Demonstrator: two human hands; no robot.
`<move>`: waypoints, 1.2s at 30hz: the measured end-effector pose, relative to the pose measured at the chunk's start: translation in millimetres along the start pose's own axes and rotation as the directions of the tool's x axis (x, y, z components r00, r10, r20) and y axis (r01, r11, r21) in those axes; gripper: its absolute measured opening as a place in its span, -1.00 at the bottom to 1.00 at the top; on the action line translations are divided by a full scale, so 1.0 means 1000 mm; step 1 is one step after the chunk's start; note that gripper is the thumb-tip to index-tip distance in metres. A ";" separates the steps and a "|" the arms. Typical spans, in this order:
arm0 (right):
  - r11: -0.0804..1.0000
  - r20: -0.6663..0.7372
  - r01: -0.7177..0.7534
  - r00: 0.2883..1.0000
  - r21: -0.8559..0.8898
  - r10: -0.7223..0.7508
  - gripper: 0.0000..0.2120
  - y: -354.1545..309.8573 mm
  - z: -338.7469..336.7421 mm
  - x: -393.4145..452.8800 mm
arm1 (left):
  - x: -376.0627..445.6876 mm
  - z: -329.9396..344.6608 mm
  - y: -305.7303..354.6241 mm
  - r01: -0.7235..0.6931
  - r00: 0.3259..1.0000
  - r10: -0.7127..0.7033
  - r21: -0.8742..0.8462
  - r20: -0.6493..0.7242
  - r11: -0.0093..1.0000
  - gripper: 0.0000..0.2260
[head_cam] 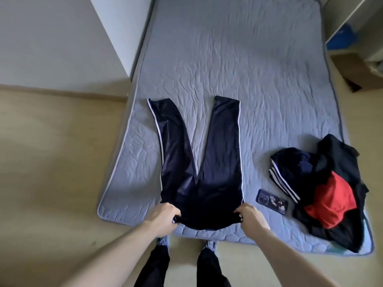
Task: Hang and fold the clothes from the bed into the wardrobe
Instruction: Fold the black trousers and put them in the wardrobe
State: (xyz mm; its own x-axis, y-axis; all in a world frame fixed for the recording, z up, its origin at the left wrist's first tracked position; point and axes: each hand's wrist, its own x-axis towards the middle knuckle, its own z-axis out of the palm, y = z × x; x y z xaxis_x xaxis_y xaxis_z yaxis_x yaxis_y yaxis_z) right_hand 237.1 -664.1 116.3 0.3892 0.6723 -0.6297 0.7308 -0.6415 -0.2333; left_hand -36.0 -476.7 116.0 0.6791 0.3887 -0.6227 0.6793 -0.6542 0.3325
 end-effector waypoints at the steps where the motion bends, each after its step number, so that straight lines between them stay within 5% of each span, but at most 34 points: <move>1: 1.000 0.030 -0.002 1.000 -0.005 0.002 -0.47 0.004 0.014 0.004 | 0.005 0.014 -0.003 0.009 1.000 -0.009 -0.008 0.018 1.000 -0.81; 12: 0.992 0.319 -0.088 0.941 -0.088 0.112 -0.57 0.035 0.146 0.042 | 0.071 0.116 -0.023 -0.070 0.989 0.080 -0.077 0.126 0.995 -0.73; 16: 0.984 0.385 -0.179 0.909 0.020 0.157 -0.48 0.017 0.188 0.044 | 0.089 0.144 -0.023 -0.074 0.972 0.090 -0.083 0.217 0.994 -0.81; 23: 0.911 0.409 -0.327 0.889 0.252 0.206 -0.43 -0.038 0.218 0.050 | 0.116 0.147 -0.064 -0.078 0.915 0.074 -0.006 0.397 0.997 -0.66; 28: 0.831 0.369 -0.409 0.889 0.376 0.271 -0.46 -0.090 0.234 0.053 | 0.159 0.090 -0.131 0.162 0.981 -0.147 -0.116 0.130 0.980 -0.80; 32: 0.759 0.324 -0.483 0.872 0.436 0.368 -0.46 -0.137 0.261 0.083 | 0.232 0.027 -0.181 0.368 0.919 -0.391 -0.259 -0.043 0.893 -0.65; 36: 0.730 0.340 -0.580 0.811 0.361 0.476 -0.29 -0.174 0.304 0.103 | 0.282 0.012 -0.206 0.548 0.824 -0.560 -0.369 0.087 0.750 -0.44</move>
State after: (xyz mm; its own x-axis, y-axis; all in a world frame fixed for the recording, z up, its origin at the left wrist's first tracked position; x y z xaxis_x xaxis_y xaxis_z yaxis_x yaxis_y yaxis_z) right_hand -20.4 -596.0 -133.2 0.4728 0.1137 -0.8738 0.1055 -0.9918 -0.0720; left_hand 12.4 -240.7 -136.7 0.1555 0.6301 -0.7608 0.9848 -0.0384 0.1695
